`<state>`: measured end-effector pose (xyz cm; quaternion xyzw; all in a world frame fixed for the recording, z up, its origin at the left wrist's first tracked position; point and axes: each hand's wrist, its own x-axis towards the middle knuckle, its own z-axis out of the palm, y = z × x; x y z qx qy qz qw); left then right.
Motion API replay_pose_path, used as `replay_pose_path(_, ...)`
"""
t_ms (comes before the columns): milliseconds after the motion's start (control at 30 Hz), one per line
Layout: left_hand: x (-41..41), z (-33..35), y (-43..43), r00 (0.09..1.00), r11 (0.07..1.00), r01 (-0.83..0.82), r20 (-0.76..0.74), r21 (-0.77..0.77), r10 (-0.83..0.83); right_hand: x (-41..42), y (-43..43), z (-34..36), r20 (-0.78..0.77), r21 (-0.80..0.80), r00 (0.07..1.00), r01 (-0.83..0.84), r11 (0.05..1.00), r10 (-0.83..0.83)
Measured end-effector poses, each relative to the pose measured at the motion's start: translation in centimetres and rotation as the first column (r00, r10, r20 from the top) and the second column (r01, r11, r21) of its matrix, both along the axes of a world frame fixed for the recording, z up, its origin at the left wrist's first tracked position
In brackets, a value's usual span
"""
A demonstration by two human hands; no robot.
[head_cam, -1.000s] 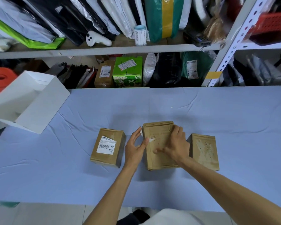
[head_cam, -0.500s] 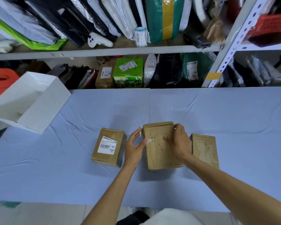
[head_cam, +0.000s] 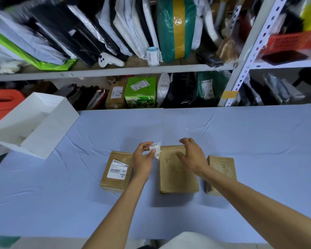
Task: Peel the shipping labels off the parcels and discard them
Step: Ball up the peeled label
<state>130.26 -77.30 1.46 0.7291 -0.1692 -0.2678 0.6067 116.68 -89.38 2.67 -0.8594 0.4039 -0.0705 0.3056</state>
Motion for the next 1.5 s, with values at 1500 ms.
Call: replay_pose_path(1500,-2.9,3.8,-1.7,0.761,0.981,-0.099,-0.648,-0.169,-0.035,1.6,2.2,2.2,0.463,0.303,0.860,0.076,0.950,-0.216)
